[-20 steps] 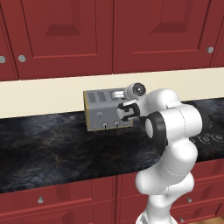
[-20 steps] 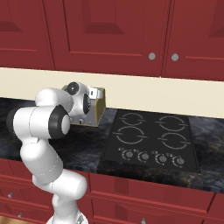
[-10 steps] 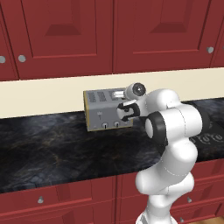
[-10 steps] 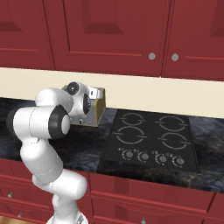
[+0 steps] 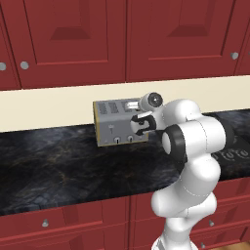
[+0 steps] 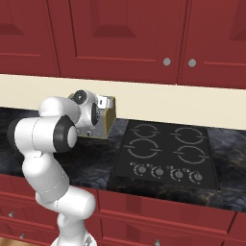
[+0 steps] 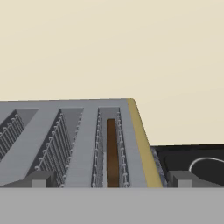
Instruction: Start the toaster. Once the lever pops up, take the bread to the plate on the dining counter.
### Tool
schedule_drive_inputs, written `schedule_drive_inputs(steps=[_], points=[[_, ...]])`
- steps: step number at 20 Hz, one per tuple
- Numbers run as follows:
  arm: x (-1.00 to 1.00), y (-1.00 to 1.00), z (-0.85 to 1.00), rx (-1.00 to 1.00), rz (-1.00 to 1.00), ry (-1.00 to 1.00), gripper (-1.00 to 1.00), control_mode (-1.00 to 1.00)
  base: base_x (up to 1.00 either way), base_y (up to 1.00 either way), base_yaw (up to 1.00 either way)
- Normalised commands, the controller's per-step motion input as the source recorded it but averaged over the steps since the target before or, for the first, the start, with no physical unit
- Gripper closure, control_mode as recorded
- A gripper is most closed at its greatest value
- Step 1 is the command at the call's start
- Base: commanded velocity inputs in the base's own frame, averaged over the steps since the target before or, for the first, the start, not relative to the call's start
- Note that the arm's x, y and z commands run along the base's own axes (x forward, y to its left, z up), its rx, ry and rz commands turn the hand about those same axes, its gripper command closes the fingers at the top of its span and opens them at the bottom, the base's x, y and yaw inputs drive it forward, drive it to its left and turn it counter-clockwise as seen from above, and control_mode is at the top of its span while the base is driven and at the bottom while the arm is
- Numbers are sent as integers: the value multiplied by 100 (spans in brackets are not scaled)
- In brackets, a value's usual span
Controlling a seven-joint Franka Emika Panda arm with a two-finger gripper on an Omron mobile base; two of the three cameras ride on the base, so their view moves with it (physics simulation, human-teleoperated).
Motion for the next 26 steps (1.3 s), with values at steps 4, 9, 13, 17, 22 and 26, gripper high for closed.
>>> schedule_drive_inputs(steps=[4, 9, 13, 17, 22, 26], points=[[0, 0, 0, 0, 0, 0, -100, -100, 0, 0, 0], [0, 0, 0, 0, 0, 0, -100, -100, 0, 0, 0], [0, 0, 0, 0, 0, 0, -100, -100, 0, 0, 0], [0, 0, 0, 0, 0, 0, -100, -100, 0, 0, 0], [0, 0, 0, 0, 0, 0, -100, -100, 0, 0, 0], [0, 0, 0, 0, 0, 0, -100, -100, 0, 0, 0]])
